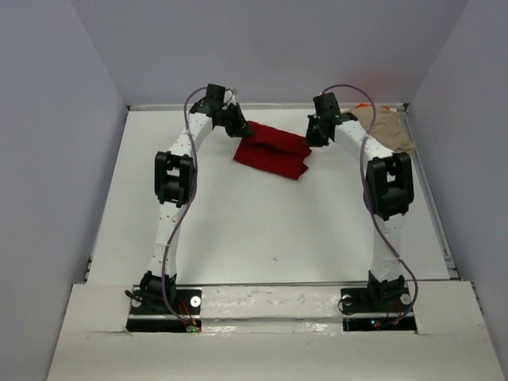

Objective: Fold and stack the t-shirts
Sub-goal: Fold the tshirt

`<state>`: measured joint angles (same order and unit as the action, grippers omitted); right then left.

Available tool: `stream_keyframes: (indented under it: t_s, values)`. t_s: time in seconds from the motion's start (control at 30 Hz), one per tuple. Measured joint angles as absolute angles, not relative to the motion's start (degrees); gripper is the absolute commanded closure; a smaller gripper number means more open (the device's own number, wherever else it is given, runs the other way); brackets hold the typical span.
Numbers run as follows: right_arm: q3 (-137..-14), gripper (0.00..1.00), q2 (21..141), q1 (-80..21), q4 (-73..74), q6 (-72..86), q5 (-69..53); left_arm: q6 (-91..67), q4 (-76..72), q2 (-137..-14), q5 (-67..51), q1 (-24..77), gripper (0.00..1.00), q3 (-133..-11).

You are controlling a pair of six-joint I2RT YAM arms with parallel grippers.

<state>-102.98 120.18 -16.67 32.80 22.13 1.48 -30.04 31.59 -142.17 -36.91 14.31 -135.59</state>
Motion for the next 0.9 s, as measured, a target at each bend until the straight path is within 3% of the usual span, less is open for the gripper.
stream_keyframes:
  t_s: [0.17, 0.43, 0.47, 0.5, 0.6, 0.73, 0.77, 0.8, 0.9]
  values:
    - [-107.2, 1.00, 131.0, -15.1, 33.1, 20.6, -0.1, -34.3, 29.4, -154.5, -42.9, 14.2, 1.00, -137.5]
    - [-124.5, 1.00, 140.4, -15.3, 36.2, 17.7, -3.2, -34.9, 24.3, -154.8, -41.0, 14.6, 0.98, -138.6]
    - [-126.5, 0.94, 142.2, -15.3, 36.6, 17.4, -3.7, -34.9, 23.8, -154.8, -40.9, 14.8, 0.98, -138.6]
    - [-130.2, 0.81, 144.2, -15.2, 38.2, 17.1, -4.3, -34.8, 23.4, -154.8, -40.7, 15.0, 0.98, -138.5]
    - [-137.4, 0.00, 148.1, -15.0, 40.3, 16.5, -5.4, -33.8, 22.9, -153.7, -38.9, 15.6, 0.93, -136.4]
    - [-127.6, 0.00, 142.8, -14.9, 36.0, 15.0, -4.2, -30.7, 22.7, -148.3, -32.1, 16.7, 0.65, -129.5]
    - [-125.8, 0.00, 141.0, -15.0, 36.5, 14.7, -4.3, -30.3, 22.9, -147.1, -30.9, 17.1, 0.53, -128.4]
    - [-125.8, 0.00, 140.9, -15.1, 36.7, 14.5, -4.3, -29.9, 22.9, -146.0, -30.0, 17.4, 0.53, -127.3]
    - [-125.8, 0.00, 140.8, -15.3, 36.6, 13.5, -4.1, -28.9, 22.9, -142.7, -26.4, 18.6, 0.40, -125.2]
